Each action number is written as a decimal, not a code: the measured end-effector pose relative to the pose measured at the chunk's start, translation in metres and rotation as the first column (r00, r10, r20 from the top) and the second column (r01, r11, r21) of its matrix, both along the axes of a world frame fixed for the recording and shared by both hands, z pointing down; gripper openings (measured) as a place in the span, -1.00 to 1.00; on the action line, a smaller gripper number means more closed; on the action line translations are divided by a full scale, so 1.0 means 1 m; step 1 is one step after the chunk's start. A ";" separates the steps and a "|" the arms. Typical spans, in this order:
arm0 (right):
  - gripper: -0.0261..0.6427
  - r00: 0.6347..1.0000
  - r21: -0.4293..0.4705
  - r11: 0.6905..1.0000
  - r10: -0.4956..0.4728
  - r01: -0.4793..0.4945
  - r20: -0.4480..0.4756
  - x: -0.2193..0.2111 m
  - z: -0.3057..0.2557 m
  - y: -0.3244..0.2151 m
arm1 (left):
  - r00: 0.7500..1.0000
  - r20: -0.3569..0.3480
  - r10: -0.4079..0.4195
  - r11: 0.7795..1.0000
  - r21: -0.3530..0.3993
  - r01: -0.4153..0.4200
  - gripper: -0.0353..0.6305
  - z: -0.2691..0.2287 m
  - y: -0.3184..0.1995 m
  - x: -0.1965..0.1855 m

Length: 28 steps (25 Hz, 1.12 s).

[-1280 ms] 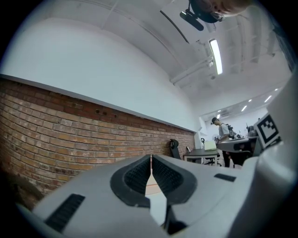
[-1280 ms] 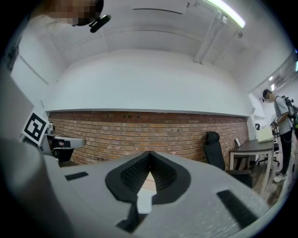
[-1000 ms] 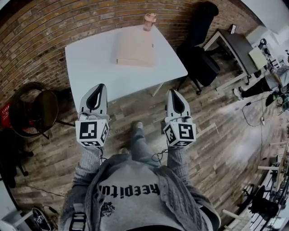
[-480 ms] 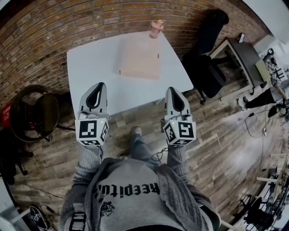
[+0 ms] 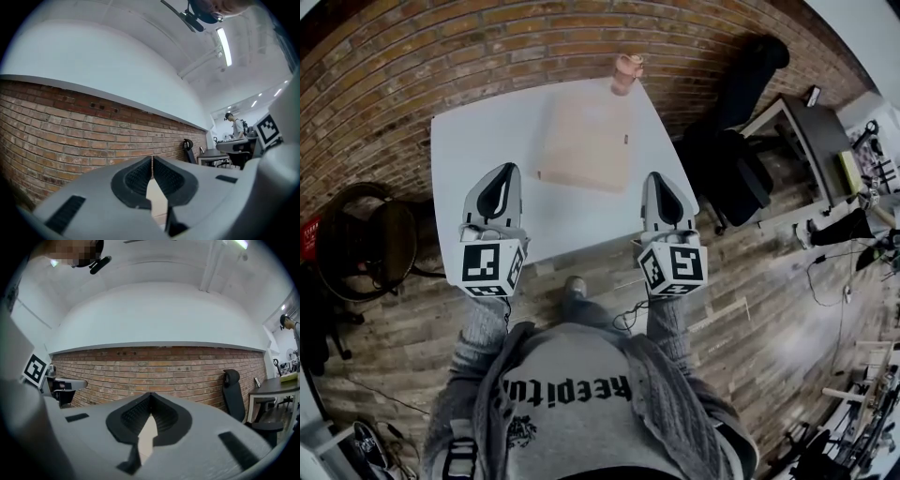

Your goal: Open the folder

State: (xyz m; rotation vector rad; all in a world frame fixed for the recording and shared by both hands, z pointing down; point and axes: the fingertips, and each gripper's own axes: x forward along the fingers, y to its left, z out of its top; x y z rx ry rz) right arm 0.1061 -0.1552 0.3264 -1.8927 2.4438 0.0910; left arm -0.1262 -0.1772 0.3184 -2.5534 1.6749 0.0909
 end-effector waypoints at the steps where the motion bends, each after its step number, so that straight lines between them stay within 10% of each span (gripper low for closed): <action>1: -0.91 1.000 0.001 1.000 -0.004 0.004 0.000 0.003 -0.001 -0.007 | 1.000 0.000 -0.002 1.000 0.002 0.002 -0.86 -0.001 -0.006 0.003; 28: -0.91 0.991 -0.226 0.966 -0.131 0.129 0.005 0.020 0.094 -0.125 | 0.995 0.065 -0.076 0.979 -0.186 0.087 -0.86 0.081 -0.095 0.036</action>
